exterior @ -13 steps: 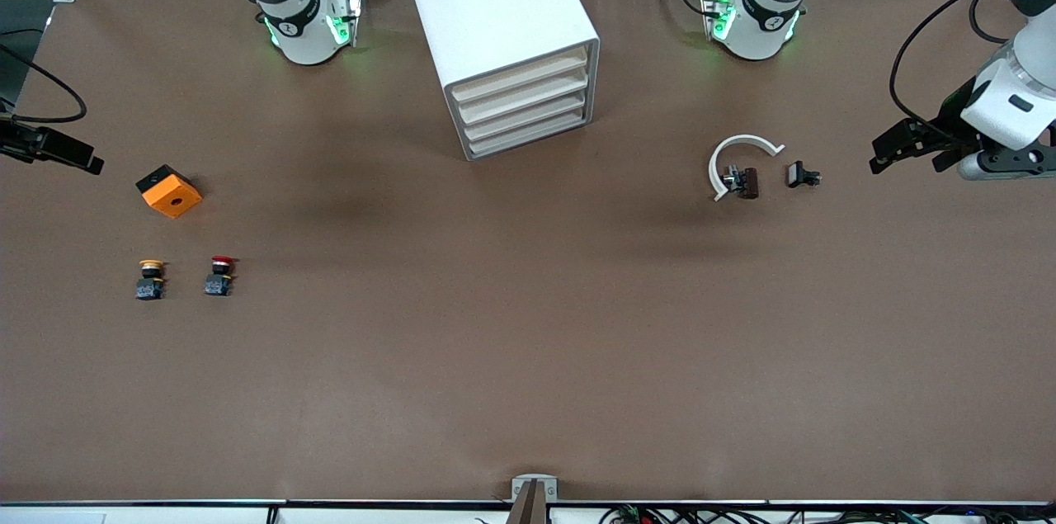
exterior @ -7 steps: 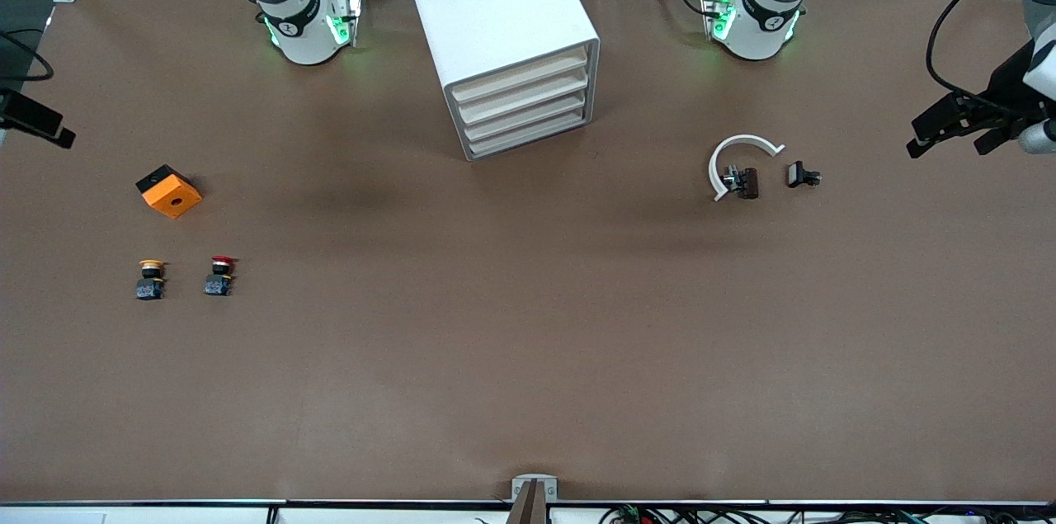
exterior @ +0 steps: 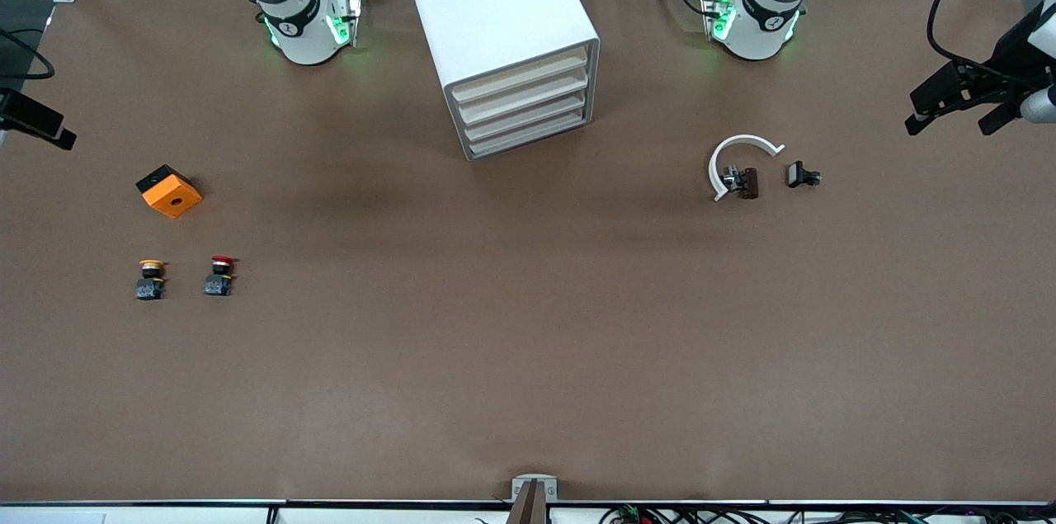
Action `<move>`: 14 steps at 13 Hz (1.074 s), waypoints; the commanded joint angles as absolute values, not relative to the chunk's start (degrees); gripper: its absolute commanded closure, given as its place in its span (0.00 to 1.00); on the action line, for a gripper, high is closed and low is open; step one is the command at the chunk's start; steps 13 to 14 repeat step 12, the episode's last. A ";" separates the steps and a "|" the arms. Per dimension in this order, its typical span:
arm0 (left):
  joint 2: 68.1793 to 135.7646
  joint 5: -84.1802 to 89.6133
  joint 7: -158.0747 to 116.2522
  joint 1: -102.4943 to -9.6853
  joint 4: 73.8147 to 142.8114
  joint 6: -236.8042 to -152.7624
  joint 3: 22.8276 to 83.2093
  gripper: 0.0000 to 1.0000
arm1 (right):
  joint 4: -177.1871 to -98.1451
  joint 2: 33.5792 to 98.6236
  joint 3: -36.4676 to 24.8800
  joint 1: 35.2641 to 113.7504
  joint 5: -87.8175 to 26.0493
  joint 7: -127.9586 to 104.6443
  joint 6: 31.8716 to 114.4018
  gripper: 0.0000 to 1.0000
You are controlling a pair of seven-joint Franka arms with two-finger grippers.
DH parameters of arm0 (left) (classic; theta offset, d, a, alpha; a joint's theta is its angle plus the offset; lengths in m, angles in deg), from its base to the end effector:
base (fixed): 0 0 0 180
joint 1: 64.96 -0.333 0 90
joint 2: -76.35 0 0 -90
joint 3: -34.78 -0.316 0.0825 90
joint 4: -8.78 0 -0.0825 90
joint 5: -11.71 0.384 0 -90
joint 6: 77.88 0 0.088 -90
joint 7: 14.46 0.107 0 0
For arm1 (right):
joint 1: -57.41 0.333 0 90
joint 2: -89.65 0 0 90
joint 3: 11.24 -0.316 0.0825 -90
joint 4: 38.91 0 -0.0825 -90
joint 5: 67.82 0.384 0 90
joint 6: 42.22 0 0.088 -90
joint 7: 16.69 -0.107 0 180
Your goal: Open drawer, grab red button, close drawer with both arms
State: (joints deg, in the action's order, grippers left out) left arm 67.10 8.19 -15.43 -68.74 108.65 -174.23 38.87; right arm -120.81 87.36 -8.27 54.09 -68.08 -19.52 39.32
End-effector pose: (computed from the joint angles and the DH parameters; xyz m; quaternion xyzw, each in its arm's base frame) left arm 0.5138 -0.0117 0.6387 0.9984 0.0078 0.0495 0.0255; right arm 0.5484 -0.0603 0.6555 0.9965 -0.0798 -0.0232 0.0026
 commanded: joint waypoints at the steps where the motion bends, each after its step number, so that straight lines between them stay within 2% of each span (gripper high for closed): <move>1: 68.09 8.19 -15.08 -69.18 106.51 -172.54 39.35 0.00 | -128.52 92.62 -8.69 53.28 -67.64 -19.85 43.71 0.00; 3: 68.87 8.28 -15.69 -69.09 105.20 -172.54 39.35 0.00 | -131.98 95.01 -8.78 53.02 -67.73 -19.85 45.84 0.00; 14: 69.14 8.90 -17.27 -69.09 105.10 -172.28 39.44 0.00 | -131.90 97.21 -10.36 52.31 -68.35 -19.24 45.67 0.00</move>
